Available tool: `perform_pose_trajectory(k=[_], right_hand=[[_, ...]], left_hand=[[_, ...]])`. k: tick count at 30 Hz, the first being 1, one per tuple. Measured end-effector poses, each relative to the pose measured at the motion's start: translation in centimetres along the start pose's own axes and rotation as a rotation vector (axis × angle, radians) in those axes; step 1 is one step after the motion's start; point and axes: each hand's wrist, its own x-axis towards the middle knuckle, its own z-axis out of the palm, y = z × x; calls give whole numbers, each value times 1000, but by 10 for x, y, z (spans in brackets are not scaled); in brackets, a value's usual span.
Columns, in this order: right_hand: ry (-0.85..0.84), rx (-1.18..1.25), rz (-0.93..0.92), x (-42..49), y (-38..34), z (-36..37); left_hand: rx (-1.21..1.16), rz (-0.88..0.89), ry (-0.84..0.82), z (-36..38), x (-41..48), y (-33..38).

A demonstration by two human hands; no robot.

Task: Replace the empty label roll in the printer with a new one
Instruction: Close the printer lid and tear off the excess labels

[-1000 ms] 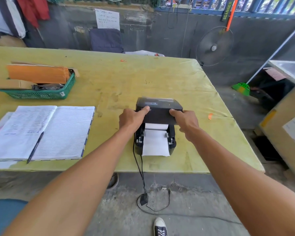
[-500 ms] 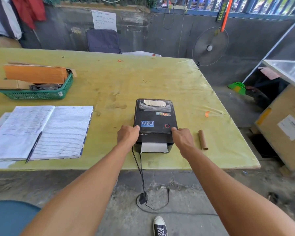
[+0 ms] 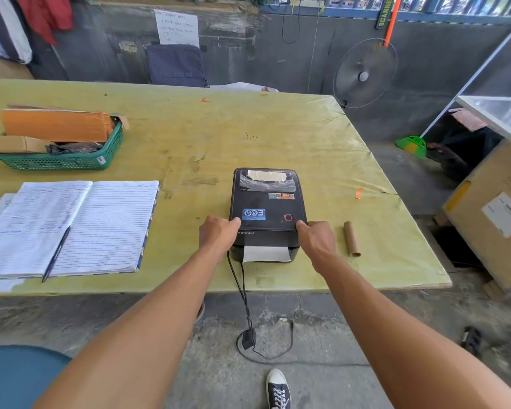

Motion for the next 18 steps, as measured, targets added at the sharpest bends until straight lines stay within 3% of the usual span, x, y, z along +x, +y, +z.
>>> perform_pose_trajectory(k=[18], right_hand=[[-4, 37, 22, 8, 21, 8]], left_hand=[[11, 42, -2, 5, 2, -12]])
